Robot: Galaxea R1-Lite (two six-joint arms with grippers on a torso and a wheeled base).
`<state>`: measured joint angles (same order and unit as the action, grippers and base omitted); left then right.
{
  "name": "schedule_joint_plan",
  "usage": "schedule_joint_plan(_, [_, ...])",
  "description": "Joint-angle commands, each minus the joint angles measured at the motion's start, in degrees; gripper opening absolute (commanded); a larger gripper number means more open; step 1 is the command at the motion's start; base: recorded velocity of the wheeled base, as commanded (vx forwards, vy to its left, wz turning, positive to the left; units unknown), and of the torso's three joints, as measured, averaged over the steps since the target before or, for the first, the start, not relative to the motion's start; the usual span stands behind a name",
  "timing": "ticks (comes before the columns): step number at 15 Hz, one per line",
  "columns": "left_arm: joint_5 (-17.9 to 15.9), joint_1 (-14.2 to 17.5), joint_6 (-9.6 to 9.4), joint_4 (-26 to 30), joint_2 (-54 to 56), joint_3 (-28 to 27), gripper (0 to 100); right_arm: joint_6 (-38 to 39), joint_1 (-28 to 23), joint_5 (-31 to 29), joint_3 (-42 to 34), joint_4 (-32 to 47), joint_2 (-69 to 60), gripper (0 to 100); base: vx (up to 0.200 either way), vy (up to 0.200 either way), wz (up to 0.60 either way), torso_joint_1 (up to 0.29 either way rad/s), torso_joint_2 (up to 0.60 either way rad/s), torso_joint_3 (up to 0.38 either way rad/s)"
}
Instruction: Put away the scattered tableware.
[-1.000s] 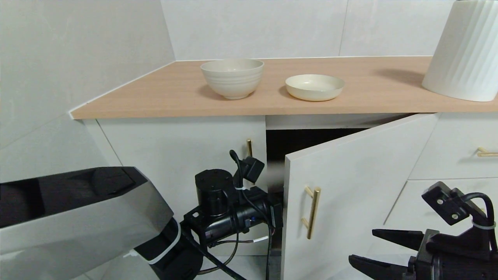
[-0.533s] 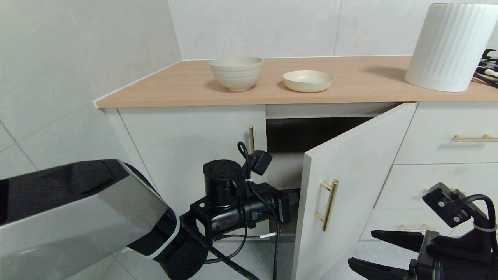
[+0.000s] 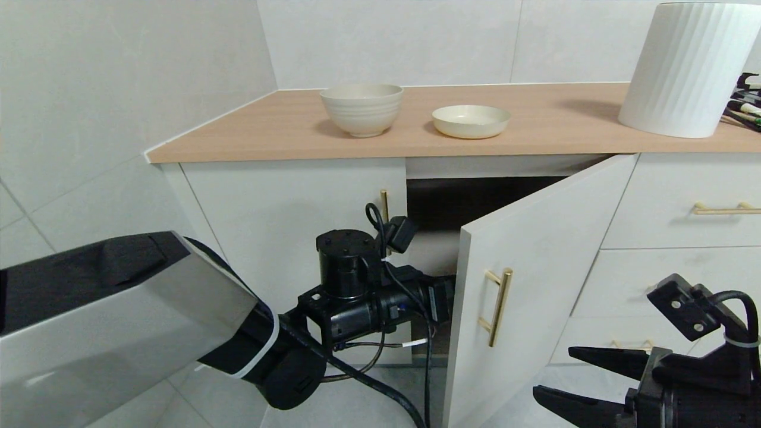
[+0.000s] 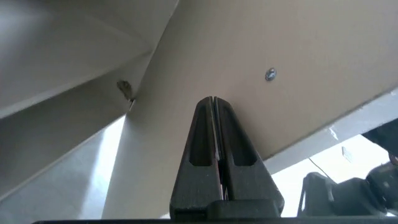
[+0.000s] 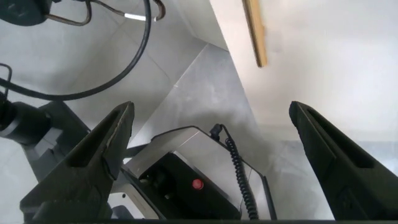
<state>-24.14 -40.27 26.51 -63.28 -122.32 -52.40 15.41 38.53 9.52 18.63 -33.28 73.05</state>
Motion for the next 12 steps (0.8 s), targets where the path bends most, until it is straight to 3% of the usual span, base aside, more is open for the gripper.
schedule_joint_plan(1, [-0.12, -0.08, 0.03, 0.44, 0.06, -1.31, 0, 0.06, 0.05, 0.06, 0.09, -0.03, -0.01, 100, 0.000, 0.000, 0.00, 0.000, 0.00, 0.000])
schedule_joint_plan(8, [-0.03, -0.25, 0.03, 2.90, -1.43, -5.96, 0, 0.24, 0.14, 0.06, 0.09, -0.29, -0.10, 100, 0.000, 0.000, 0.00, 0.000, 0.00, 0.000])
schedule_joint_plan(12, [0.23, -5.00, -0.15, 3.60, -0.37, -6.14, 0, 0.32, 2.86, 0.06, 0.36, 0.06, -3.61, 100, 0.000, 0.000, 0.00, 0.000, 0.00, 0.000])
